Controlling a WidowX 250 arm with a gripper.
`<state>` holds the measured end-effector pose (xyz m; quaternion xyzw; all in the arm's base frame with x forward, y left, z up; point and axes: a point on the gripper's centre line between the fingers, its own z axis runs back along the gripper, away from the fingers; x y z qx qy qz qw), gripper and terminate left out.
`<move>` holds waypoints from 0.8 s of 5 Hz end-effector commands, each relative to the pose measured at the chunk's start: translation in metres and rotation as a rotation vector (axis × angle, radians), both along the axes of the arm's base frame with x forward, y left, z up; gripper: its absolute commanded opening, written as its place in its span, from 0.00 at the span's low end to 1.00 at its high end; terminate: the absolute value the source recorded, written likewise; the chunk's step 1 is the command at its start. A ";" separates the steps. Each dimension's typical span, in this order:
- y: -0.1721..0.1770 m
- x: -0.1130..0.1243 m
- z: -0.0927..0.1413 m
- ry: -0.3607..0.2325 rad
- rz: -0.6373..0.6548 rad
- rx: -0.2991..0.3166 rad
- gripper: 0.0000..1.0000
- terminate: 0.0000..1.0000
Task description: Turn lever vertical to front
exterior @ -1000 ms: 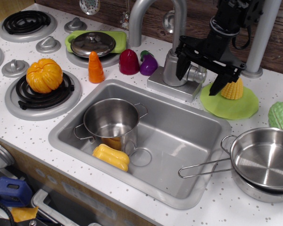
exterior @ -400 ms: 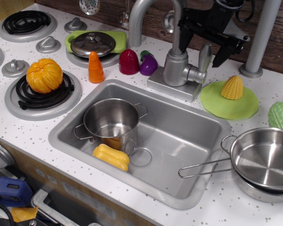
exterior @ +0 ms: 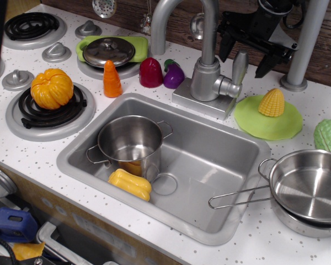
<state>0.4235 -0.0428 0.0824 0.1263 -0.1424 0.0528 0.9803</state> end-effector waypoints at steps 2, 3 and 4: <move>-0.005 -0.008 0.018 -0.031 0.056 -0.038 0.00 0.00; -0.009 -0.029 0.017 0.024 0.097 -0.054 1.00 0.00; -0.022 -0.055 0.004 0.049 0.130 -0.093 1.00 0.00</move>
